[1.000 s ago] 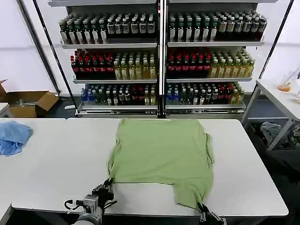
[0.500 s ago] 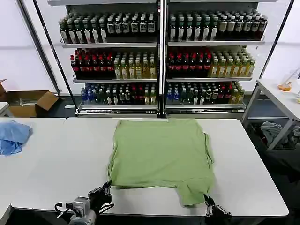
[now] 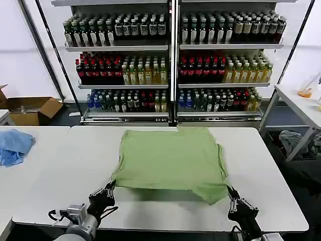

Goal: Fold and organize the clothes.

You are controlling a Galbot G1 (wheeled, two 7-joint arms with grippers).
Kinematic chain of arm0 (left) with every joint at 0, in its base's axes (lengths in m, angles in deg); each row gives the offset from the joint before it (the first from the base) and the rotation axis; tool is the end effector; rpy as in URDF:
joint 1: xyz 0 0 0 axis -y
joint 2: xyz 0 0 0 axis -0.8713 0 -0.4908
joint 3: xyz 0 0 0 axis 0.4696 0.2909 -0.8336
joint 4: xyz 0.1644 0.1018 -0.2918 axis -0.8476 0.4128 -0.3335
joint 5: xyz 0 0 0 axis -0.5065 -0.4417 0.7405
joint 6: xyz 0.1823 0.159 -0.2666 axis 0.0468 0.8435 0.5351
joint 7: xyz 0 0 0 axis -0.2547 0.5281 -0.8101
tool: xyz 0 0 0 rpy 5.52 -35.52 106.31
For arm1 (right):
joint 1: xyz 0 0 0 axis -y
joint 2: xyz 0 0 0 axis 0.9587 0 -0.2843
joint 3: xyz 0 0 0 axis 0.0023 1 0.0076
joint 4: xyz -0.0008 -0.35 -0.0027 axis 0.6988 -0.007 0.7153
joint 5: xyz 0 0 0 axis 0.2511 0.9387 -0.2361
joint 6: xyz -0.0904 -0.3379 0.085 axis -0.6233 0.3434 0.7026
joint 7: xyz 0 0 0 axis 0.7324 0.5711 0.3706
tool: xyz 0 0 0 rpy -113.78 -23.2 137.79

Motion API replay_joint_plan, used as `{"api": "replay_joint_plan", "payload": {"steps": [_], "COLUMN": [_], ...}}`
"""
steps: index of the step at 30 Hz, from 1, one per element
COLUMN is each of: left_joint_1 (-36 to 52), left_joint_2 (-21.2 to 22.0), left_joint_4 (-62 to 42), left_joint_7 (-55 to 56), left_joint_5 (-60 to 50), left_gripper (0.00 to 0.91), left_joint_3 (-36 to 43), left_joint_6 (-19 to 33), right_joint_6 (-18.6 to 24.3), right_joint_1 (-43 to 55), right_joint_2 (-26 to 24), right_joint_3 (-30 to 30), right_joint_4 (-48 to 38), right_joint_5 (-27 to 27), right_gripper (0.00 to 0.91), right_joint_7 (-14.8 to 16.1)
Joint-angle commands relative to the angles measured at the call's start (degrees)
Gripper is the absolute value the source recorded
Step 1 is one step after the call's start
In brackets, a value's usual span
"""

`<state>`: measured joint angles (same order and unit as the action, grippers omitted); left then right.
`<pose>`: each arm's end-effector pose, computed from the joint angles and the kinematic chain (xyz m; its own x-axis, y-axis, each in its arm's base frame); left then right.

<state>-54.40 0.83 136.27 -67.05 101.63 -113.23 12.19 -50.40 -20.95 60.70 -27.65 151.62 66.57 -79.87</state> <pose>0.2063 0.0272 -0.2472 -0.9078 0.1183 0.4023 0.1083 0.9930 -0.0478 0.1545 -0.0537 -0.2433 -0.9819 -0.0687 0.1763 -0.0859 0.9921 -0.0919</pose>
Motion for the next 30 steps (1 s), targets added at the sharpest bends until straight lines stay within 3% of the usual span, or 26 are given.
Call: {"api": "replay_joint_plan", "payload": {"steps": [1,20,28,29,30], "left_joint_1": [8.0,21.6,23.5,23.6,23.6], "left_joint_2": [1.6,5.6,7.0,6.9,6.9], "left_joint_4": [-7.1,-26.6,-29.8,-29.9,-29.9], "left_joint_7": [0.7,1.9,2.0,1.9,1.8], "left_joint_5": [-4.1,-15.1,-17.8,-17.8,-17.7], "left_gripper": [0.020,0.020,0.020,0.040,0.212], "left_joint_3": [1.7,6.1,7.0,7.0,7.0], "left_joint_6": [0.5,3.5,4.0,4.1,4.1], "right_joint_6": [-0.1,-2.3,-2.4,-2.5,-2.6], "right_joint_1": [9.4,25.8,29.3,29.4,29.6], "right_joint_2": [-2.5,0.7,2.1,2.2,2.5], "right_joint_3": [1.2,10.5,13.1,13.2,13.5], "right_joint_4": [-6.8,-23.3,-27.5,-27.7,-28.0], "right_joint_5": [0.1,2.5,5.0,5.2,5.8], "right_gripper": [0.000,0.000,0.000,0.000,0.000], "right_joint_7": [-0.1,-0.2,0.5,0.6,0.7]}}
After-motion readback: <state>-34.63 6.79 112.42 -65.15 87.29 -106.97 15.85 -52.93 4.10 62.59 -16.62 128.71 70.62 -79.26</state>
